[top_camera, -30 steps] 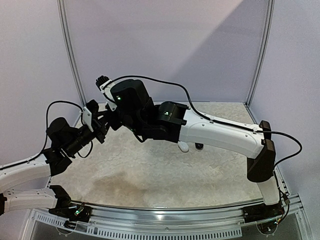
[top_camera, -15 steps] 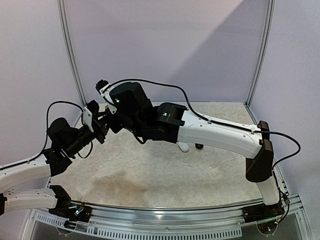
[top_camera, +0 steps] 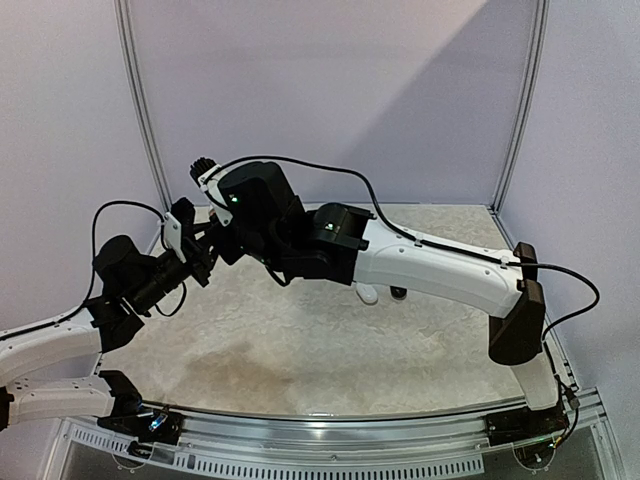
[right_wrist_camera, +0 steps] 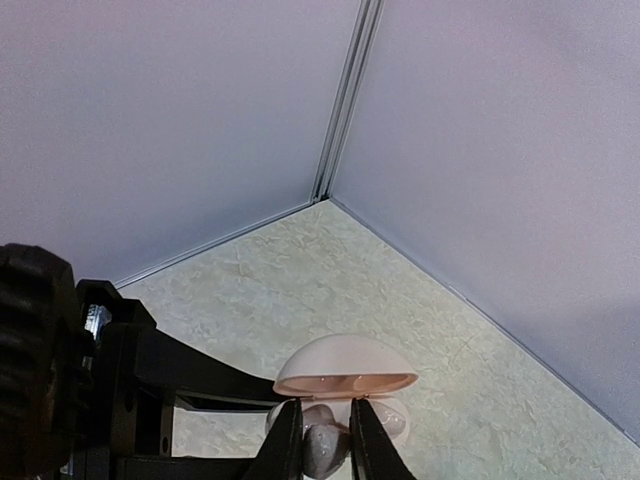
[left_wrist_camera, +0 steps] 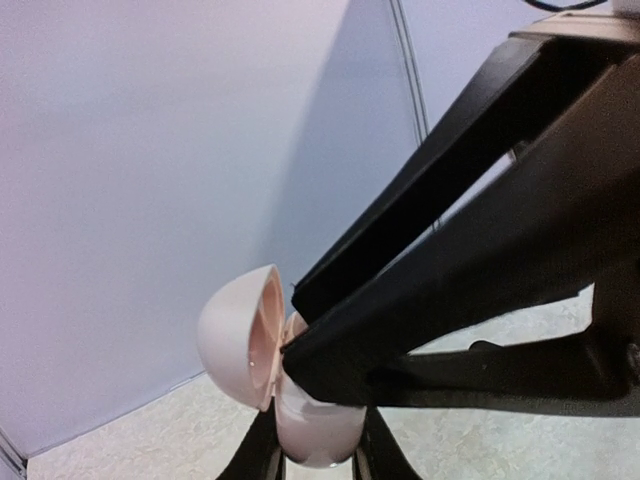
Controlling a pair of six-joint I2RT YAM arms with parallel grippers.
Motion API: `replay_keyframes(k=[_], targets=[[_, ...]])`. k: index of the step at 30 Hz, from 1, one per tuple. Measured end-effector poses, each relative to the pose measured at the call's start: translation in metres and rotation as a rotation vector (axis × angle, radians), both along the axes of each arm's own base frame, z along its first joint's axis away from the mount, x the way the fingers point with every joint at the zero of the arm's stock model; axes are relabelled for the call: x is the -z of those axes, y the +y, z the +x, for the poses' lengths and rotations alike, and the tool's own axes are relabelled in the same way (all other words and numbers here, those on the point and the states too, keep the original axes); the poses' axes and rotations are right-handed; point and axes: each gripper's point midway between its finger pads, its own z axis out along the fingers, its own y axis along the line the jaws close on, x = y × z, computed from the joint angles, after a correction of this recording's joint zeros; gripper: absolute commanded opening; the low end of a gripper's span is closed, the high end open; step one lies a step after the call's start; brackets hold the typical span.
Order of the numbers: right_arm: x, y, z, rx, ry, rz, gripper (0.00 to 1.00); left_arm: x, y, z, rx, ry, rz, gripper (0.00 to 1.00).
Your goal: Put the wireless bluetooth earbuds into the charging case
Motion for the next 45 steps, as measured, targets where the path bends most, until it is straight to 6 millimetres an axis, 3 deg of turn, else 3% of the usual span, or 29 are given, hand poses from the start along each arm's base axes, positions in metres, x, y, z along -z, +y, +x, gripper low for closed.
replay_keyframes(k=[25, 34, 39, 42, 45], targets=[[0.000, 0.007, -0.002, -0.039, 0.022, 0.023, 0.39, 0.001, -0.002, -0.002, 0.027, 0.054, -0.059, 0.00], [-0.011, 0.003, 0.001, -0.059, 0.004, 0.015, 0.45, 0.001, -0.001, -0.003, 0.028, 0.084, -0.088, 0.00], [-0.039, -0.012, -0.004, -0.107, 0.003, 0.040, 0.45, 0.006, -0.003, -0.004, 0.043, 0.107, -0.081, 0.00], [-0.074, -0.034, -0.011, -0.145, 0.013, 0.104, 0.45, 0.010, -0.009, -0.009, 0.084, 0.110, -0.051, 0.00], [-0.109, -0.060, -0.004, -0.133, 0.036, 0.200, 0.45, 0.018, -0.022, -0.022, 0.185, 0.069, 0.044, 0.00]])
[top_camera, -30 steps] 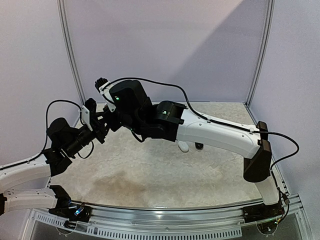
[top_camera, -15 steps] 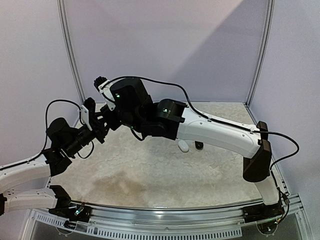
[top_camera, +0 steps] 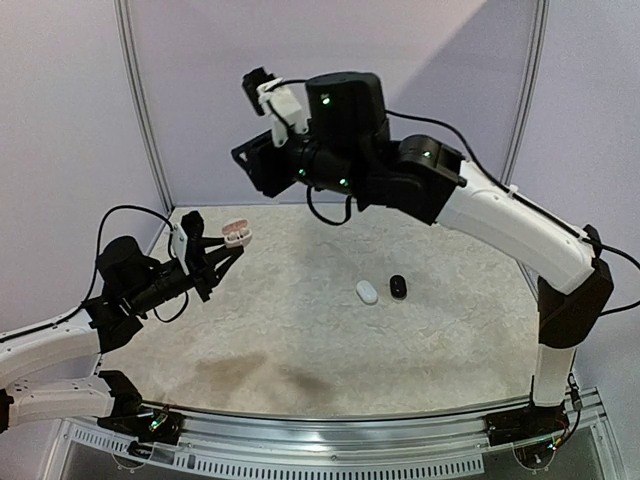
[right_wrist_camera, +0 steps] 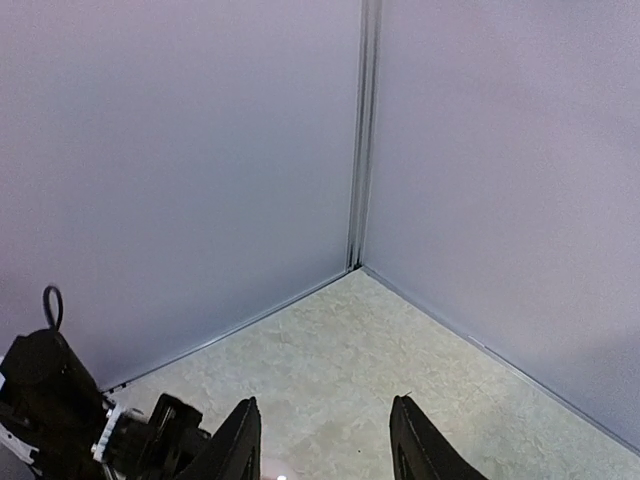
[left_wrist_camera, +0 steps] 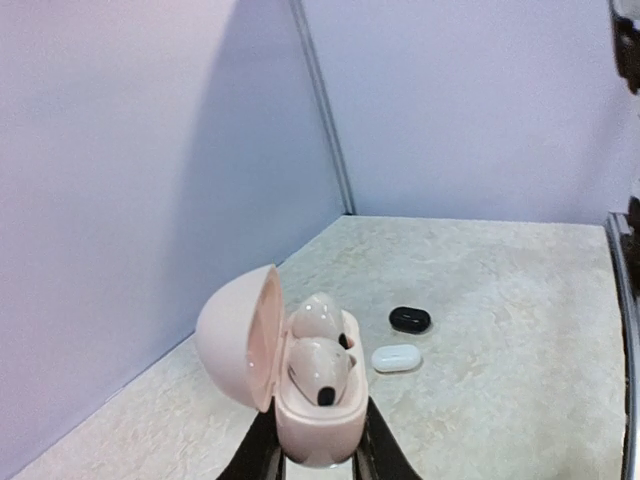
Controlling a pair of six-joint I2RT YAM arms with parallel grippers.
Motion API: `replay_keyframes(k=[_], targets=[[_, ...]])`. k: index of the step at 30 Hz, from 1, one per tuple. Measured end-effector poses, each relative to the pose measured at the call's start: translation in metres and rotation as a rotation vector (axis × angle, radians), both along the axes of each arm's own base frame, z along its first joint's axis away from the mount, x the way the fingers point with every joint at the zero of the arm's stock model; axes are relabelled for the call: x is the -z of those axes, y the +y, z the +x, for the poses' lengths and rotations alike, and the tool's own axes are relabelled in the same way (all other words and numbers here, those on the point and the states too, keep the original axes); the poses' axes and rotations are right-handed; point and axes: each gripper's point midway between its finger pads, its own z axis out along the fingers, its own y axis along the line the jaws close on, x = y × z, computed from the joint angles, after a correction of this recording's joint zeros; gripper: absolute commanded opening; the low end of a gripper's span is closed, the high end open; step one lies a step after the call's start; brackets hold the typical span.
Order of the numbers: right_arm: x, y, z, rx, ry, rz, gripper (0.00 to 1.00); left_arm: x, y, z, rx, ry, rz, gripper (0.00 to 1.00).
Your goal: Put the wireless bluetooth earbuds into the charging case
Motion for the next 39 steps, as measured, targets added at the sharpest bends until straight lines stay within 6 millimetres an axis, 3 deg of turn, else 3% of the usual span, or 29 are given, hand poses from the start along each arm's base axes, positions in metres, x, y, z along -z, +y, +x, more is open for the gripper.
replay_keyframes(k=[2, 4, 8, 14, 19, 22, 28, 31, 36, 39], targets=[[-0.012, -0.016, 0.012, 0.020, 0.037, 0.047, 0.45, 0.008, -0.008, -0.011, 0.076, -0.058, 0.085, 0.00], [-0.009, -0.023, 0.022, 0.029, 0.079, 0.061, 0.45, 0.014, -0.012, -0.017, 0.119, -0.116, 0.158, 0.00], [0.033, -0.013, 0.031, -0.015, 0.181, -0.008, 0.43, 0.023, -0.015, -0.024, 0.160, -0.222, 0.276, 0.00], [0.126, 0.014, 0.000, -0.153, 0.341, -0.215, 0.41, 0.024, -0.016, -0.023, 0.165, -0.313, 0.355, 0.00], [0.157, 0.017, -0.026, -0.243, 0.389, -0.303, 0.39, 0.032, -0.016, -0.020, 0.162, -0.311, 0.397, 0.00], [0.165, 0.015, -0.036, -0.272, 0.400, -0.328, 0.39, 0.040, -0.016, -0.020, 0.169, -0.282, 0.415, 0.00], [0.174, -0.010, -0.048, -0.292, 0.396, -0.408, 0.58, 0.038, -0.015, -0.019, 0.163, -0.246, 0.384, 0.00], [0.173, -0.018, -0.054, -0.323, 0.365, -0.426, 0.61, 0.036, -0.018, -0.024, 0.201, -0.191, 0.331, 0.00], [0.171, -0.019, -0.065, -0.408, 0.297, -0.434, 0.57, 0.023, -0.030, -0.048, 0.351, -0.050, 0.175, 0.00], [0.169, -0.015, -0.067, -0.447, 0.260, -0.432, 0.45, 0.017, -0.034, -0.061, 0.433, 0.029, 0.099, 0.00]])
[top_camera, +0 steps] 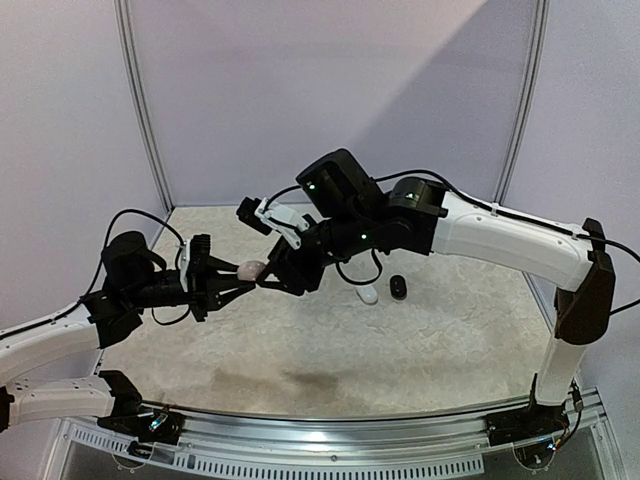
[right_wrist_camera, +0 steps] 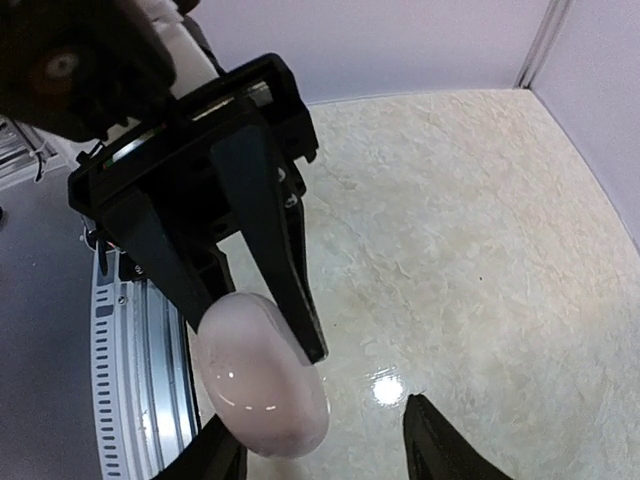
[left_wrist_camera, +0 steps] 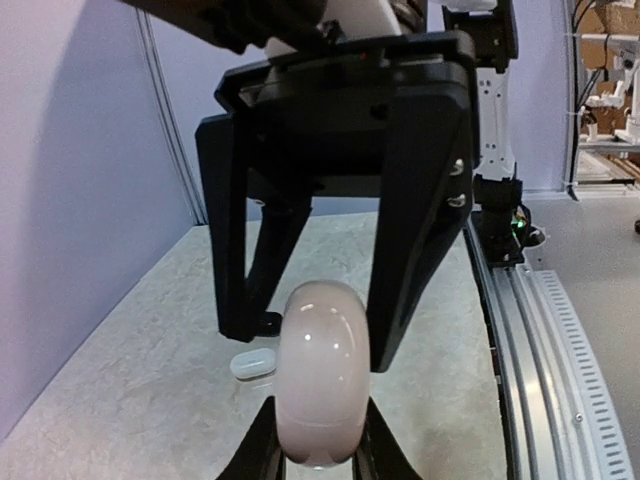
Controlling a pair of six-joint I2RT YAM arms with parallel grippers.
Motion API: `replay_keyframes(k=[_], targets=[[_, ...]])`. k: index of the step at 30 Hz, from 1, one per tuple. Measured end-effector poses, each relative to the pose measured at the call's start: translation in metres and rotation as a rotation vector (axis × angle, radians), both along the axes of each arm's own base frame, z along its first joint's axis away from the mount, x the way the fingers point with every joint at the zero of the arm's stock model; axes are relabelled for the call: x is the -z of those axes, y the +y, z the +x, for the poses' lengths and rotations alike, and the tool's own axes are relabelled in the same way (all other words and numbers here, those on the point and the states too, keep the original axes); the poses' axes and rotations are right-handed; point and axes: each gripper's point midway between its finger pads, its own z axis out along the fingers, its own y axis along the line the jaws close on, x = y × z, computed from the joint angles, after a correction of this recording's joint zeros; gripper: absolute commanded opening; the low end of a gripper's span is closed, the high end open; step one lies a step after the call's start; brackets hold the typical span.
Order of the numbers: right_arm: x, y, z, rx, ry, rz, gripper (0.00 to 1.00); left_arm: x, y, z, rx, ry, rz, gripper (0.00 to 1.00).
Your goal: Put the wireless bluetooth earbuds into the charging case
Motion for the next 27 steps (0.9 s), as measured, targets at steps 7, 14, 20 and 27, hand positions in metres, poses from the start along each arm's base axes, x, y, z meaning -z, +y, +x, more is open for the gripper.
replay_keyframes(k=[7, 14, 20, 27], targets=[[-0.007, 0.007, -0.010, -0.083, -0.015, 0.033, 0.16, -0.005, -0.003, -0.009, 0.063, 0.107, -0.046, 0.00], [-0.006, 0.007, -0.017, -0.135, -0.004, 0.033, 0.00, -0.004, -0.003, -0.012, 0.083, 0.157, -0.052, 0.30], [-0.007, 0.002, 0.000, -0.057, 0.060, 0.058, 0.00, -0.004, 0.002, 0.009, -0.041, 0.164, -0.062, 0.99], [0.051, -0.048, 0.093, 0.297, 0.392, 0.028, 0.01, 0.008, 0.040, 0.070, -0.476, 0.176, -0.050, 0.99]])
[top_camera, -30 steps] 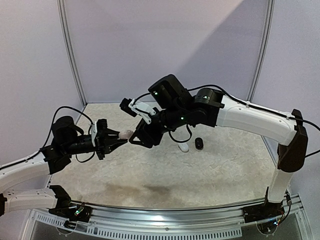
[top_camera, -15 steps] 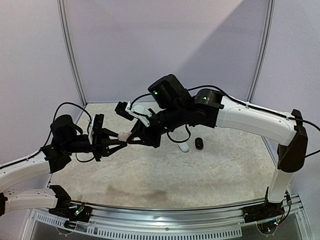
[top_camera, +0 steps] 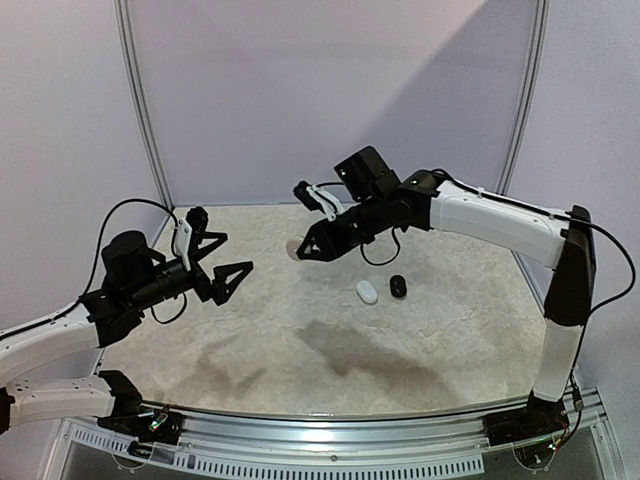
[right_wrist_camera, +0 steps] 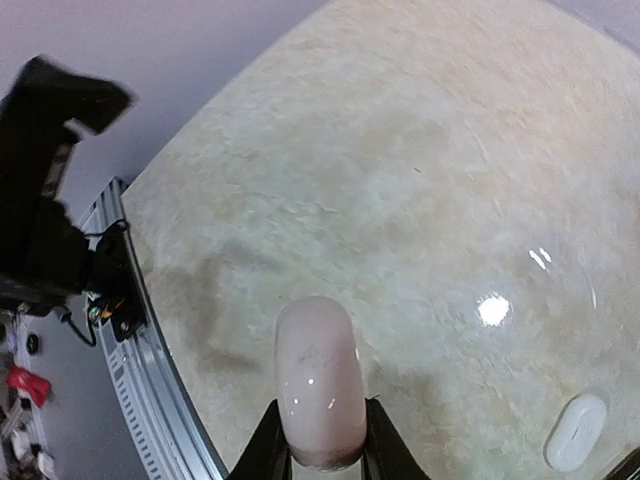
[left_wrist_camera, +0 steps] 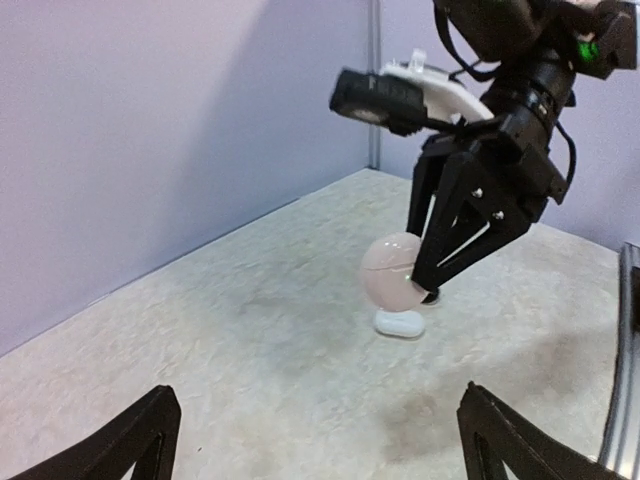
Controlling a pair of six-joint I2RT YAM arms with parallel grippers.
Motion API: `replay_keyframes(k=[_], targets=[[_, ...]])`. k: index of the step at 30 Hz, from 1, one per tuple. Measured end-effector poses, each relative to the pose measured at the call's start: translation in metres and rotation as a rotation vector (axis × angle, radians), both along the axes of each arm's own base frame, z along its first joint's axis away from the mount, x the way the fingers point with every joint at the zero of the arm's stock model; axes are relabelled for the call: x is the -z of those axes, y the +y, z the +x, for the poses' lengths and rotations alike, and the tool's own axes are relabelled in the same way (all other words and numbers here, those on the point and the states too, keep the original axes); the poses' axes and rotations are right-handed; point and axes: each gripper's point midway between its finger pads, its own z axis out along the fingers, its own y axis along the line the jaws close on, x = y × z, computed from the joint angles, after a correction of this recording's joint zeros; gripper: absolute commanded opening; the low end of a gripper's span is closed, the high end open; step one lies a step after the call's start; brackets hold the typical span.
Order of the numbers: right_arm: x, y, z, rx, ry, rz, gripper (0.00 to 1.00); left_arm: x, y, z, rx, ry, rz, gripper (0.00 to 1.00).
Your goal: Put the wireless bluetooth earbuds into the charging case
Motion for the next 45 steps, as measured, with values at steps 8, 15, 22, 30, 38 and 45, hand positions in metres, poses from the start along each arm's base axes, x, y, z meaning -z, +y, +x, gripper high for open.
replay_keyframes(k=[8, 15, 22, 30, 38, 45], targets=[[0.146, -0.013, 0.029, 0.154, 0.410, -0.176, 0.02, 0.026, 0.030, 0.021, -0.208, 0.101, 0.049, 0.99], [0.196, -0.017, 0.025, 0.178, 0.577, -0.222, 0.23, 0.031, 0.043, 0.025, -0.265, 0.130, 0.058, 0.99], [0.201, -0.025, 0.036, 0.211, 0.608, -0.223, 0.75, 0.031, 0.057, 0.033, -0.317, 0.133, 0.054, 0.99], [0.176, -0.036, 0.059, 0.247, 0.498, -0.281, 0.99, 0.035, 0.074, 0.042, -0.374, 0.140, 0.070, 0.99], [0.101, -0.073, 0.095, 0.322, 0.306, -0.252, 0.99, 0.041, 0.114, 0.050, -0.508, 0.160, 0.099, 0.99], [0.035, -0.215, 0.130, 0.671, 0.091, -0.112, 0.99, 0.043, 0.177, 0.052, -0.721, 0.180, 0.093, 0.99]])
